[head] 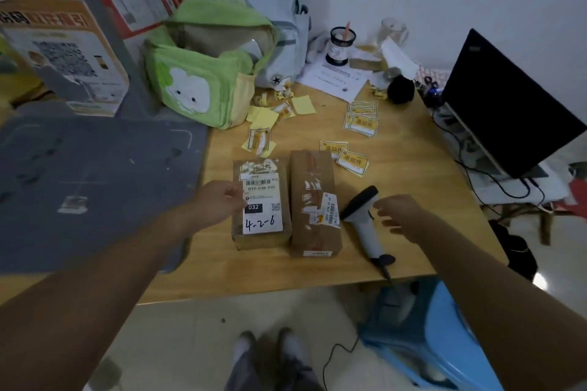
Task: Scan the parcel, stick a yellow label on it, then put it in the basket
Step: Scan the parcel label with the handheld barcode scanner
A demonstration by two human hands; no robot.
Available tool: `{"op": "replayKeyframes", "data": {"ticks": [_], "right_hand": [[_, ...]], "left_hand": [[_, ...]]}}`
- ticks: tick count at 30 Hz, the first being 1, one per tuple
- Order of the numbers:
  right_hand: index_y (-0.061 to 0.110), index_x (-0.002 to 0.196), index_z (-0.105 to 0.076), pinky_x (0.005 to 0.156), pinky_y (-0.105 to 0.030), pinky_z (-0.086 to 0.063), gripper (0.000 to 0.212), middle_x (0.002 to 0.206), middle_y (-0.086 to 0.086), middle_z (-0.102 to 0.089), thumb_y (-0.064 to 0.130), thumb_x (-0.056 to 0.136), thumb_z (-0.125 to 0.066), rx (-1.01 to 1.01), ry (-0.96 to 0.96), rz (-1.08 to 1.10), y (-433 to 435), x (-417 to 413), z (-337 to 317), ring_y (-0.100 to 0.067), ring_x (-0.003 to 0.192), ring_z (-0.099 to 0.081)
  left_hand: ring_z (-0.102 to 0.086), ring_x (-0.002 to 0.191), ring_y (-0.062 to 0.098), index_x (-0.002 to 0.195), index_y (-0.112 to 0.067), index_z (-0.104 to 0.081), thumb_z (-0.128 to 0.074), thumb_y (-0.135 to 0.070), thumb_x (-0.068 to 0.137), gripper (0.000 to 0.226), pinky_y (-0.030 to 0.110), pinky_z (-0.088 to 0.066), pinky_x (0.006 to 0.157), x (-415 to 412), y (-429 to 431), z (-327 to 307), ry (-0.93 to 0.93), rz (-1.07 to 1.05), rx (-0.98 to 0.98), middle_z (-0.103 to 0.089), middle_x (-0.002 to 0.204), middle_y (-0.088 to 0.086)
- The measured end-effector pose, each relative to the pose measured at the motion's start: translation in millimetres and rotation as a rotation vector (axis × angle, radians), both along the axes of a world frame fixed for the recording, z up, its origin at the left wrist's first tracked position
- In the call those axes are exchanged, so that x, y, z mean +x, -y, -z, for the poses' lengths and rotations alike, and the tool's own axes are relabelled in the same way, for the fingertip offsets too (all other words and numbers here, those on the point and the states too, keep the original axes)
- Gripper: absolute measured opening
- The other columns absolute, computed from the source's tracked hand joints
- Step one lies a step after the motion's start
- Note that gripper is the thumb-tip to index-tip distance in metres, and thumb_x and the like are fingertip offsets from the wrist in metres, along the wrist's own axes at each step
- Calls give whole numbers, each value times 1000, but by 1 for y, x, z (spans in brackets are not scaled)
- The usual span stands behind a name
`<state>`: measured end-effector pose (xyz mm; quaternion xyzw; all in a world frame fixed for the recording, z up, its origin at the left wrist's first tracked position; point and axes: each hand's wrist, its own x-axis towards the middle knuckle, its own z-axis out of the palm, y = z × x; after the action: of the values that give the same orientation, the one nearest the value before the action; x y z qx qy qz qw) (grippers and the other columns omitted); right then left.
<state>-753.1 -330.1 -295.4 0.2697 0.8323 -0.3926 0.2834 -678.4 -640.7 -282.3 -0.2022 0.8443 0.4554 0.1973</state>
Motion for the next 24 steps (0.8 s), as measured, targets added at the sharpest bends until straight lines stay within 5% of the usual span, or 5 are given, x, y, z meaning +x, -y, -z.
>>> {"op": "replayKeyframes", "data": {"ticks": [3,4,6,12,24], "right_hand": [[-3,101,-58,68,-40,-42,17,93,-4,-30,11,94,-51,76,74,-27,-2,4,32,-28,78,-52],[-5,110,-59,73,-39,-45,26,126,-18,-55,13,95,-49,115,98,-59,-2,5,44,-30,86,-56],[-2,125,-54,80,-36,-47,44,99,-16,-60,24,90,-53,119,77,-47,5,10,60,-30,98,-58],[20,117,-50,88,-48,-50,62,108,-10,-63,62,72,-44,241,-69,-104,14,10,110,-33,96,-61],[-2,95,-60,69,-36,-41,18,90,-17,-58,2,78,-64,67,-135,193,26,17,45,-31,83,-52]], "left_hand": [[-52,116,24,106,-15,-66,-64,-13,86,20,32,-40,95,6,6,29,9,42,-128,-55,131,8],[-43,130,25,115,-12,-64,-66,-12,84,31,34,-37,104,9,9,37,0,73,-167,-46,143,9],[-23,146,24,132,-13,-53,-68,-9,82,53,39,-30,115,18,11,47,-11,149,-192,-22,159,7],[-18,148,17,150,-22,-21,-64,-11,86,78,24,-30,108,32,8,47,-8,301,-139,-1,162,-5],[-18,148,16,150,-34,-20,-58,-13,89,74,27,-29,112,30,16,26,-16,478,-226,-5,162,-6]]}}
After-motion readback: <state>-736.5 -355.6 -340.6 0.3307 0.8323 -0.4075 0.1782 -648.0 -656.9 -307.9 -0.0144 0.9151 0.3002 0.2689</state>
